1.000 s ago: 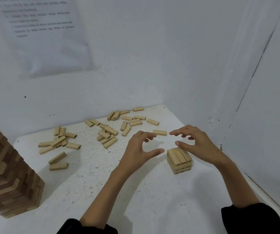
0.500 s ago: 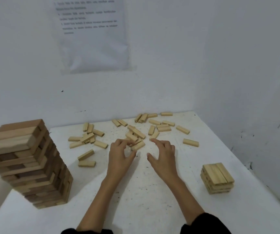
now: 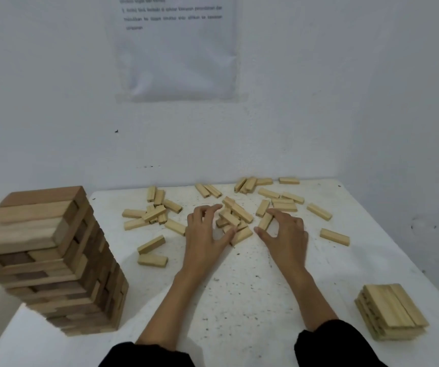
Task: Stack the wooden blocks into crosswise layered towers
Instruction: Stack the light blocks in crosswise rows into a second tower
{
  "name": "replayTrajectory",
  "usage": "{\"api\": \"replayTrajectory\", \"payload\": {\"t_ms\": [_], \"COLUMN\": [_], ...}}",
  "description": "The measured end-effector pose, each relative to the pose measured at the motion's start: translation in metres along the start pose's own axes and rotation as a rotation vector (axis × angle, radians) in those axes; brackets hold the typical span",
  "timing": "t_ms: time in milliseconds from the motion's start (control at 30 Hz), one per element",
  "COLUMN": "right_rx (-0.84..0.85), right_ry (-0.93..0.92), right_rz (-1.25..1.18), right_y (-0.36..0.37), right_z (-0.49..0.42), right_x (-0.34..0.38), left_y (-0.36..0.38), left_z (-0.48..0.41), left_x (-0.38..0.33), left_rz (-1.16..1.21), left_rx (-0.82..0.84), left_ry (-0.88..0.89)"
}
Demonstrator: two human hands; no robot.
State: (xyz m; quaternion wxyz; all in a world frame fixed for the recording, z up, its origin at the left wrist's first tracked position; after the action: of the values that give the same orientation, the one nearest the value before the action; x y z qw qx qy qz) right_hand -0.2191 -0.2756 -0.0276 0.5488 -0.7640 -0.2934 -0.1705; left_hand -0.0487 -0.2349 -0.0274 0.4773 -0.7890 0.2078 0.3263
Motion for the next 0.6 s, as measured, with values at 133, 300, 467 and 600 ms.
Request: {"api": "replayTrajectory", "payload": {"t_ms": [133, 300, 467, 600], "right_rx": [-0.074, -0.075, -0.066, -0.013], "right_ry": [-0.027, -0.058, -0.086, -0.077], "right_rz": [-0.075, -0.056, -0.055, 0.001], "right_y": [-0.003, -0.001, 0.009, 0.014], "right_z": [0.003, 0.000, -0.013, -0.020], "right_x": [0.004, 0.005, 0.010, 0.012], "left_y": [0.010, 0.021, 0.017, 0.003], "left_z": [-0.011, -0.015, -0.016, -0.015], "left_x": [-0.005, -0.011, -0.005, -0.004], "left_rz": [-0.103, -0.016, 0.131, 0.131], "left_rx": [0.002, 0.029, -0.024, -0.070], "left_ry": [0.003, -0.001, -0.047, -0.031]}}
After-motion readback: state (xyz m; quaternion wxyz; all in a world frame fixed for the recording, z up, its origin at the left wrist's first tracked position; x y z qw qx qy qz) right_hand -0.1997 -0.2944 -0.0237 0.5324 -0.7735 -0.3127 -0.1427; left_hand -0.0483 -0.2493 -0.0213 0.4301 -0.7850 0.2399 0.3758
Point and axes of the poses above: each hand's wrist, its own z-axis away from the middle knuckle, its own y-axis out of the palm, x = y × z, the point moved 2 cm from there along -z, towards the middle knuckle, and after that the axes turned 7 degrees about -y, right-handed, at the moved point
